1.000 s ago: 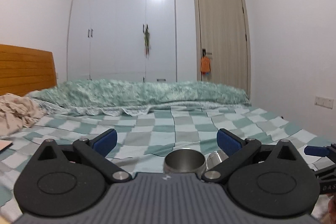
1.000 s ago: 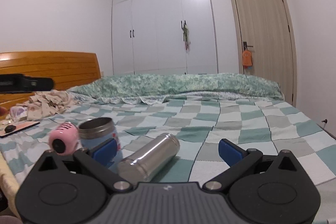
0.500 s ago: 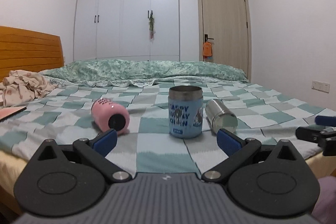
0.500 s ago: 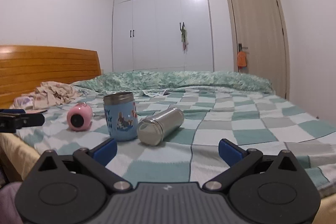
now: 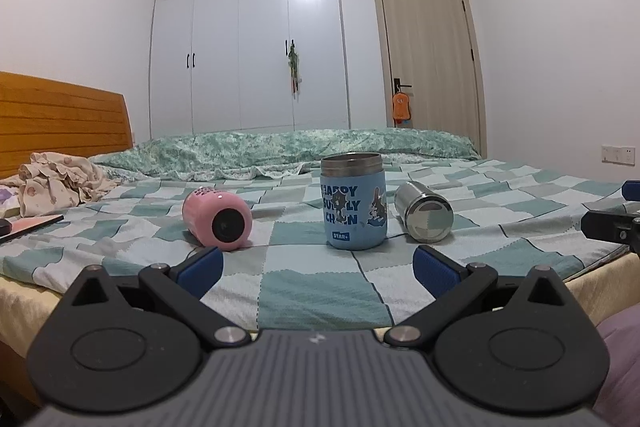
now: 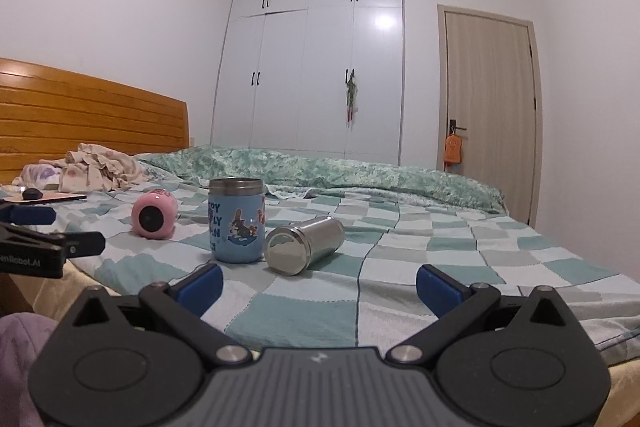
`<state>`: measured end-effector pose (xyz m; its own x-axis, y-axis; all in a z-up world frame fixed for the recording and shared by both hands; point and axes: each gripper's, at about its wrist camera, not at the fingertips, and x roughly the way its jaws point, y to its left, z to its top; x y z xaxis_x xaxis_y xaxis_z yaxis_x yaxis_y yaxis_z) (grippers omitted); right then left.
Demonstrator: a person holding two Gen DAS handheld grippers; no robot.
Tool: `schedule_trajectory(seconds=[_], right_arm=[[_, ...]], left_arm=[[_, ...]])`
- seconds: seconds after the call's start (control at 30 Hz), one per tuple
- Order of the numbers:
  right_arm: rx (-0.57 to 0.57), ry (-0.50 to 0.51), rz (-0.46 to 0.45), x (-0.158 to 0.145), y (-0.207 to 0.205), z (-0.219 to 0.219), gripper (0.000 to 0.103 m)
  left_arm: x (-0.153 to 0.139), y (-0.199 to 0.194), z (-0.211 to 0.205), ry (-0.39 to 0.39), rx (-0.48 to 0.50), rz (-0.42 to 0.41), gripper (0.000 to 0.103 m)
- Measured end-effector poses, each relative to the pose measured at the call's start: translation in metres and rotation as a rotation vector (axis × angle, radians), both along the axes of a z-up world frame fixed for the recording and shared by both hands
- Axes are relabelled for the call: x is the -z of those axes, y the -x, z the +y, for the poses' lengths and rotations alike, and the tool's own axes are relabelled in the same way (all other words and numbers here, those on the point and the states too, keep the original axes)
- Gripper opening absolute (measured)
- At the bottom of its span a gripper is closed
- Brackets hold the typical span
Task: Flip cup upright
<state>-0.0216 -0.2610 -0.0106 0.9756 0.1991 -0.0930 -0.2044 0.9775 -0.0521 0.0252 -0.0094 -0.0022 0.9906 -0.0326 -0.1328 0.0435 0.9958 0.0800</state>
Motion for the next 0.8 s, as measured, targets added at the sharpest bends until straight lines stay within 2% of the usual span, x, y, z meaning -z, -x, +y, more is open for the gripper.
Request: schedule_trajectory(seconds=[0.53,0.8], right_arm=[[0.042,0.036,-0.047,0.0033,0.0085,0.0060,0.103],[0.041,0.028,-0.038,0.0036,0.0062,0.0063,0.103]], left_arm=[[0.0047,0.0071,-0.0005,-0.007,-0.009,-0.028,0.103],[0.0060,0.0078,0.0017,0.002,-0.008,-0.035,0.103]])
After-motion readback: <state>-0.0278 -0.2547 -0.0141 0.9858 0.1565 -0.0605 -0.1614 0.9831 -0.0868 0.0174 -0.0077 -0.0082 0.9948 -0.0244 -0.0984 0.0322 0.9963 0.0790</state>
